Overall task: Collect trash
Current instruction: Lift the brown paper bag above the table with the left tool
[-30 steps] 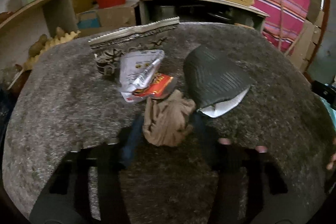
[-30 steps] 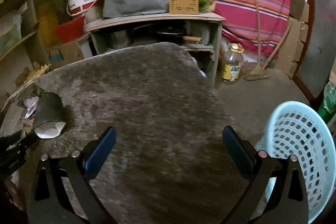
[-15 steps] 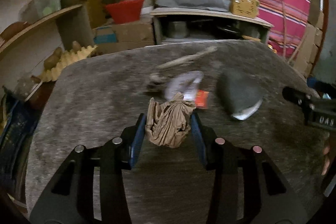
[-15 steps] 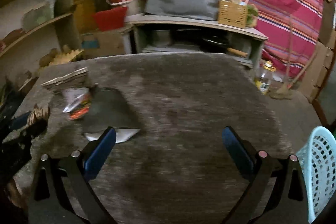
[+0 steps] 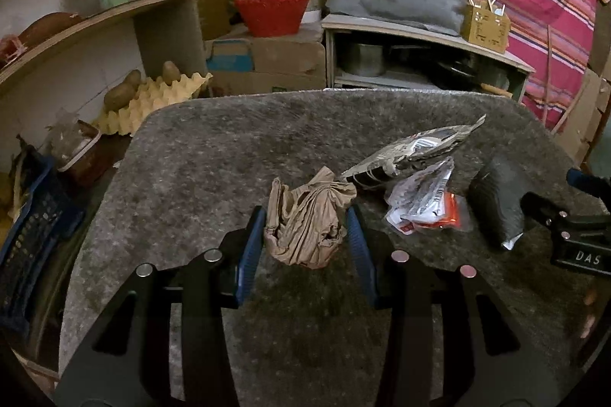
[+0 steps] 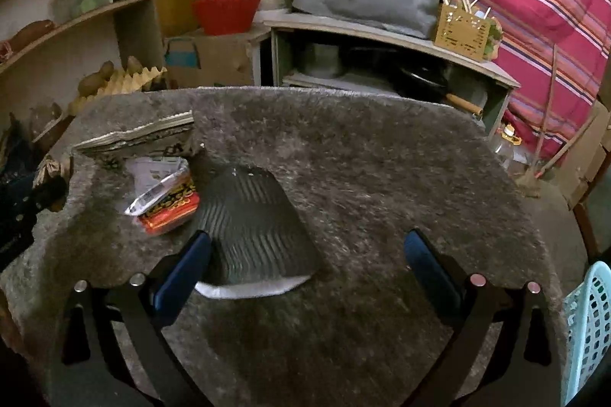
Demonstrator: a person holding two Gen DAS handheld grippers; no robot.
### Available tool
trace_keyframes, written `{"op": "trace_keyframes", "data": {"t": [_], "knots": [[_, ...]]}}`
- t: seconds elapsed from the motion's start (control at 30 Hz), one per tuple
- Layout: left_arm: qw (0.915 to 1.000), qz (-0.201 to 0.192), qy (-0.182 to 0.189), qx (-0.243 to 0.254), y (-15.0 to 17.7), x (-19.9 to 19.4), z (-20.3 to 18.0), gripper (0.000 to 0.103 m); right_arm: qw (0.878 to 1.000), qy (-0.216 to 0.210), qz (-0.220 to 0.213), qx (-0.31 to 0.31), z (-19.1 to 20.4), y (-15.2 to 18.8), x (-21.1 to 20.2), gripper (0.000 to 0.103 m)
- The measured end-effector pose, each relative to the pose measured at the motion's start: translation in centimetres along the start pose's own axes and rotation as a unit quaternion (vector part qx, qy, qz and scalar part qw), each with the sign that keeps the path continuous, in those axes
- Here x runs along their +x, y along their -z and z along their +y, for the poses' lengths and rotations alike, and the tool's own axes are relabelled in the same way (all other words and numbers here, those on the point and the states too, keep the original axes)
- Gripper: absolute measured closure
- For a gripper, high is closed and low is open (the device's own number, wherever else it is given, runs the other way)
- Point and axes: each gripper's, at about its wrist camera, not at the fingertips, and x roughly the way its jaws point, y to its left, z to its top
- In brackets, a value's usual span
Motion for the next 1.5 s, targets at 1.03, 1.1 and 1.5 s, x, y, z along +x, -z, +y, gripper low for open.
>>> {"op": "trace_keyframes", "data": {"t": [1.03, 1.1, 1.5], "knots": [[0.9998, 0.008, -0.019, -0.007, -0.7, 1.9, 0.5, 0.061, 0.996, -0.087, 0.005, -0.033, 3.2, 0.0, 1.3, 0.036], [0.9998, 0.007, -0.019, -0.006, -0.6, 1.6, 0.4, 0.061, 0.996, -0.085, -0.005, -0.021, 2.6, 0.0, 0.6, 0.037], [0.9997, -0.004, -0.020, 0.010, 0.3, -1.1, -1.6, 0.061, 0.997, -0.075, -0.017, 0.008, -0.8, 1.5, -2.2, 0.039]]}}
